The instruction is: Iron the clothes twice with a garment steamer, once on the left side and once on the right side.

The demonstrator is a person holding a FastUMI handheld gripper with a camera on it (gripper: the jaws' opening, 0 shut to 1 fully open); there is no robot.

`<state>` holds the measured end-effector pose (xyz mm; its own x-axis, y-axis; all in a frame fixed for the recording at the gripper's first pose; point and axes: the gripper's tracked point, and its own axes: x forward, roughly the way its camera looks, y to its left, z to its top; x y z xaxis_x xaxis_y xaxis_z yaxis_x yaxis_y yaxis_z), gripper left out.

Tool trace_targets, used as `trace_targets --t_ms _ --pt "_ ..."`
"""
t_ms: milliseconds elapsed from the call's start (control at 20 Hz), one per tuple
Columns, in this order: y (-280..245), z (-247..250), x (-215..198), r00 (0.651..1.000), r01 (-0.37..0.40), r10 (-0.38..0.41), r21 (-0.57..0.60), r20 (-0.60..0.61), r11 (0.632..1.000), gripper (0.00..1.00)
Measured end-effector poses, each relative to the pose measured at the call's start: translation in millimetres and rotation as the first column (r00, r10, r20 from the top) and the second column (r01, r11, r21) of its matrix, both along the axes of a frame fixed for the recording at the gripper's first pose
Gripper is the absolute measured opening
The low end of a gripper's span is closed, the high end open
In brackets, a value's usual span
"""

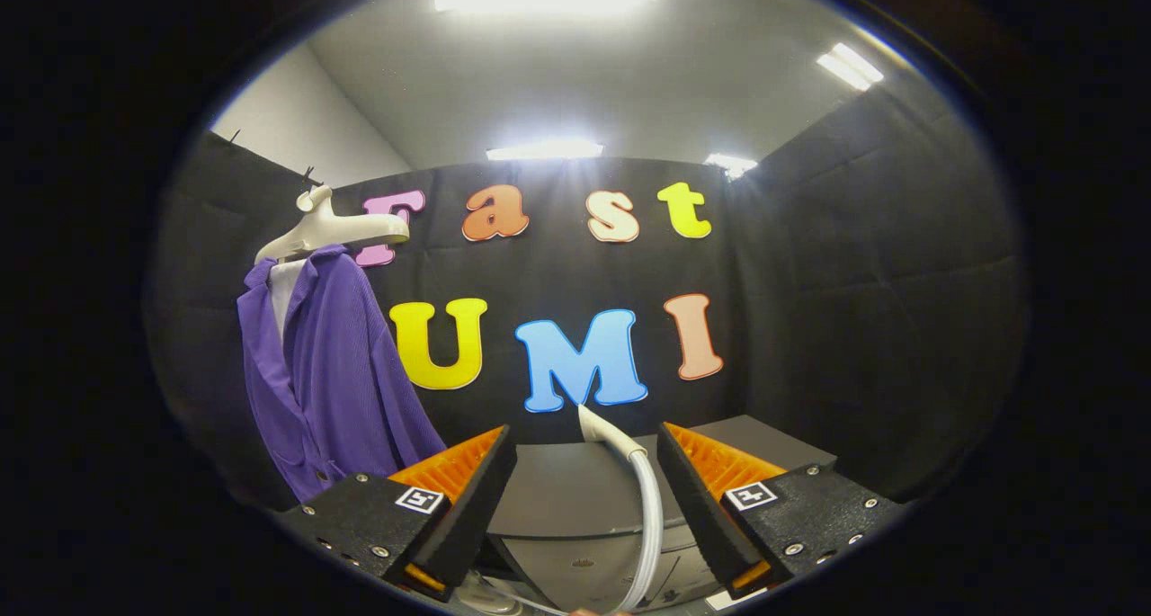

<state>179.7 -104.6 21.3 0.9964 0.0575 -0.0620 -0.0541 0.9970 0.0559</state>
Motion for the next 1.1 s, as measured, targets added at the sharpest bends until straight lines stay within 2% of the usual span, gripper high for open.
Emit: trace_targets --t_ms 300,550,850,1100 --pt "-39.2 -33.8 93.7 0.993 -0.056 0.057 0.011 -0.108 0.998 0.97" --pt "-57.7 -78.5 158.1 0.966 -0.082 0.117 0.158 -0.232 0.984 0.96" --pt "-66.5 -120.1 214.3 0.915 -0.075 0.21 0.366 -0.343 0.927 0.95" --pt "-73.6 -164.8 235.4 0.84 -0.016 0.282 0.498 -0.464 0.867 0.95"
